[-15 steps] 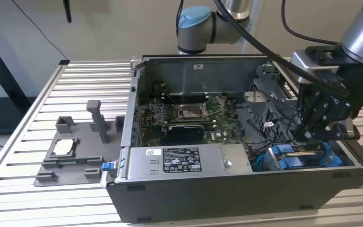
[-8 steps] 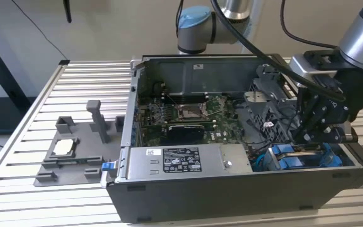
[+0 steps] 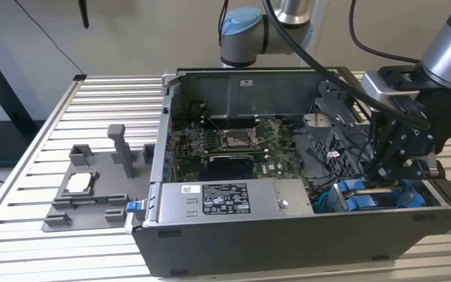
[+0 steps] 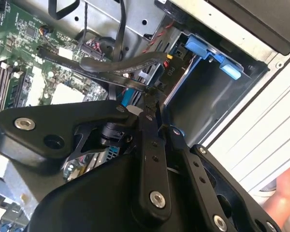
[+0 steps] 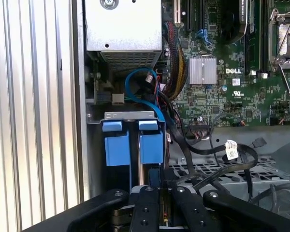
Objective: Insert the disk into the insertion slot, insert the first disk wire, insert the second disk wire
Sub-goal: 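Insert the second disk wire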
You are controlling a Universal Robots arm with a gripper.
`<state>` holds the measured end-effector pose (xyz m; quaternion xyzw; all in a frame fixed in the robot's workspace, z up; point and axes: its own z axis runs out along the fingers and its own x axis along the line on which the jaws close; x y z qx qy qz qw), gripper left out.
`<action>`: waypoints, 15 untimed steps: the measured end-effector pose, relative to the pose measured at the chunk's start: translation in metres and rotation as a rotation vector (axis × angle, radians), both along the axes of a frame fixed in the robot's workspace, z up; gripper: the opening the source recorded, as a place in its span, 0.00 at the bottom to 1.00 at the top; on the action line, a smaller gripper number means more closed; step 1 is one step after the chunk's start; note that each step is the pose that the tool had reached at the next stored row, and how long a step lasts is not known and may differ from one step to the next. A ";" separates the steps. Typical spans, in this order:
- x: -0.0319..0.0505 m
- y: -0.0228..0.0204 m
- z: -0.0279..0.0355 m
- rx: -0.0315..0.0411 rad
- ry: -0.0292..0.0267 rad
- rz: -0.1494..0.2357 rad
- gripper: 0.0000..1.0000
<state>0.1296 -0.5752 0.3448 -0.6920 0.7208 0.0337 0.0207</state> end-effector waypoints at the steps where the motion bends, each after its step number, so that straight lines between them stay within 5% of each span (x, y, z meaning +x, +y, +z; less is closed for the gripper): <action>1: 0.0004 0.0000 -0.0004 -0.0001 -0.0001 0.000 0.16; 15: 0.0026 0.0000 -0.0081 -0.0002 -0.0002 0.000 0.16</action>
